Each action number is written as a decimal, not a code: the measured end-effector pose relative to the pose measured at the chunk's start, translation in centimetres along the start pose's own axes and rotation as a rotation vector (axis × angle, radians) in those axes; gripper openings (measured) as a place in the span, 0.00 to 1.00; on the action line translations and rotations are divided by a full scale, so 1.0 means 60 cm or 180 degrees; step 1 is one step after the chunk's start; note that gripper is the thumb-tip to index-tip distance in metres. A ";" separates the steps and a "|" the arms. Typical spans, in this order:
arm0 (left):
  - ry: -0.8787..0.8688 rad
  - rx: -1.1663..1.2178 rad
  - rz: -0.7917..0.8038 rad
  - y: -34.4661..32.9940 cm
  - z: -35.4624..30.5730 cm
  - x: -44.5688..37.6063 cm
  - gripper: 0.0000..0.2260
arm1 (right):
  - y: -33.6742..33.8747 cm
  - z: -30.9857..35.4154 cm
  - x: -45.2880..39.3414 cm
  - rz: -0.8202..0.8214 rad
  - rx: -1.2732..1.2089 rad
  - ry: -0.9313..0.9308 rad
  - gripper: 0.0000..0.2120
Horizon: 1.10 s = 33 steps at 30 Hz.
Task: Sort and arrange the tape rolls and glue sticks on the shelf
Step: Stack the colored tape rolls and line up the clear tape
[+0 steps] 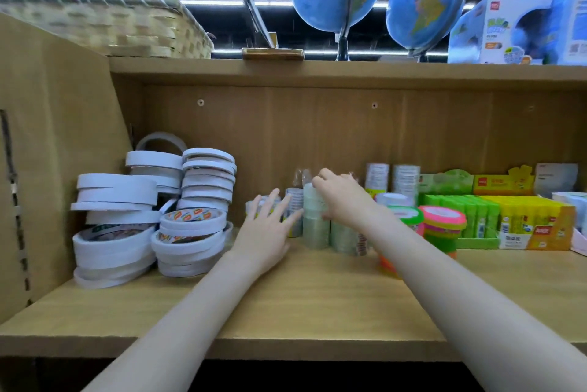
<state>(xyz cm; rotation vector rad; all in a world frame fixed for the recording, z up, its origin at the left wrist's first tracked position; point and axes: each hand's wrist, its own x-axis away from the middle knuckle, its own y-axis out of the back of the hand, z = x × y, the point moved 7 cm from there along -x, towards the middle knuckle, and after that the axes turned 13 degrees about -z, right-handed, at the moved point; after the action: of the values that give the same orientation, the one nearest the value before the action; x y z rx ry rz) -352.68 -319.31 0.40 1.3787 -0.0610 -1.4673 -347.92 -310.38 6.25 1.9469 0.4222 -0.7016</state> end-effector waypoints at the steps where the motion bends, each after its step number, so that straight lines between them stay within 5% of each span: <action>1: -0.0087 -0.0117 0.0038 -0.012 -0.001 -0.007 0.29 | -0.001 -0.003 -0.002 -0.0009 -0.0069 0.0022 0.24; 11: 0.0043 -0.0808 0.0263 -0.040 0.031 -0.007 0.25 | -0.022 0.004 -0.023 -0.0209 -0.0031 -0.0224 0.27; 17: 0.0337 -0.0131 -0.0137 0.018 0.027 0.018 0.32 | -0.033 0.013 -0.029 -0.0251 0.0214 -0.0365 0.22; 23: 0.1450 0.0953 0.1251 -0.018 0.028 0.082 0.34 | -0.035 0.025 -0.040 -0.0161 0.0105 -0.0298 0.34; 33: 0.1886 0.1502 0.1205 -0.031 0.056 0.083 0.36 | -0.042 0.048 -0.056 -0.0573 0.0382 -0.0259 0.31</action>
<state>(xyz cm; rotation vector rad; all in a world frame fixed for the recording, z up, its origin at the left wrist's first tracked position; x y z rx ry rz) -355.11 -323.89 -3.10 2.0102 -0.2861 -0.7115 -352.76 -311.78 5.66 2.0008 0.5197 -0.9375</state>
